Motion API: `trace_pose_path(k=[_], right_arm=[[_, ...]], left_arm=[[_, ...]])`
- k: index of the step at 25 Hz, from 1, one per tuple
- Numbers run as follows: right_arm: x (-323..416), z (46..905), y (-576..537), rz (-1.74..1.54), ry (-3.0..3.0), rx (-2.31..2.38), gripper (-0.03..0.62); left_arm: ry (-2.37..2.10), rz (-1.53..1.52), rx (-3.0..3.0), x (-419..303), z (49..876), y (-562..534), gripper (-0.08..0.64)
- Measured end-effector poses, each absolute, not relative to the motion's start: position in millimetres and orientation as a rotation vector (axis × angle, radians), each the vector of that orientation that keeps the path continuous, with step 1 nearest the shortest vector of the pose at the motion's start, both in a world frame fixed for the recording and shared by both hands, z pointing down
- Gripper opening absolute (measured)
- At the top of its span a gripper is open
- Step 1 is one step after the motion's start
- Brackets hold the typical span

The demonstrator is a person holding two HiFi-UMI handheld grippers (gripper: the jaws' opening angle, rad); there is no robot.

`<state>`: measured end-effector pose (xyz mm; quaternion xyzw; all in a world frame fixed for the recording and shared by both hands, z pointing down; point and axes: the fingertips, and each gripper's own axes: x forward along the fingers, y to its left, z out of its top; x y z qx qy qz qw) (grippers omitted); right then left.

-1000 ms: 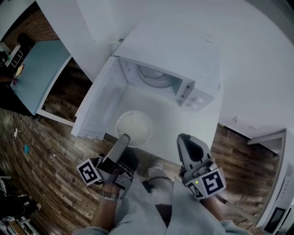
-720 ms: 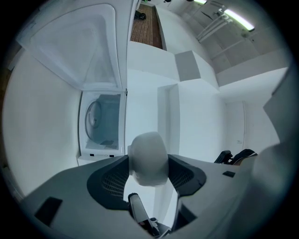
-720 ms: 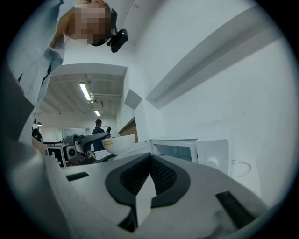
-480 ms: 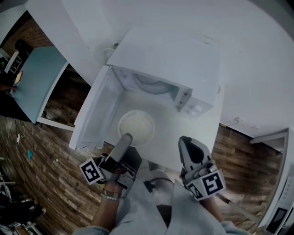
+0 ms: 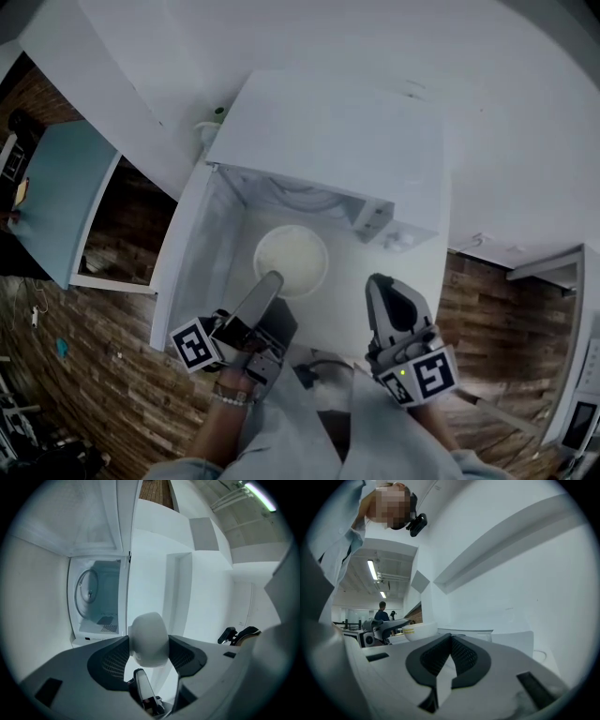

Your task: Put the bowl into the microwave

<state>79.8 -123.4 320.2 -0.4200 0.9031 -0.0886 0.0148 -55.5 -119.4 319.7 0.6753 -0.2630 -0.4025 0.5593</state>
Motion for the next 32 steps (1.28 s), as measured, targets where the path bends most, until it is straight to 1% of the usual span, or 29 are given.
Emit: trace_pose_path(k=[6, 8, 9, 10, 14, 17, 20, 25, 32], right_arm=[[62, 318, -132, -0.203, 2.828, -1.338, 0.008], [54, 322, -131, -0.159, 2.875, -1.327, 0.051], [49, 323, -131, -0.130, 2.899, -1.315, 0.051], [44, 323, -130, -0.104, 2.921, -1.296, 0.067], [20, 330, -128, -0.053, 3.021, -1.216, 0.166], [9, 339, -128, -0.041, 3.080, -1.204, 0.210], [0, 346, -130, -0.057, 3.102, -1.206, 0.239], [-14, 348, -134, -0.075, 3.092, -1.172, 0.253], [-17, 363, -138, -0.203, 3.089, -1.227, 0.253]], left_arm=[[-0.583, -0.913, 1.584, -59, 326, -137, 0.247], [-0.574, -0.906, 1.581, -60, 328, -141, 0.247], [-0.569, -0.902, 1.579, -60, 328, -142, 0.246], [-0.564, -0.899, 1.578, -60, 329, -144, 0.247], [-0.551, -0.891, 1.576, -60, 330, -148, 0.247], [-0.546, -0.877, 1.574, -58, 334, -150, 0.247], [-0.542, -0.869, 1.569, -56, 338, -151, 0.246], [-0.533, -0.861, 1.567, -53, 342, -153, 0.247], [-0.556, -0.840, 1.550, -56, 355, -155, 0.246]])
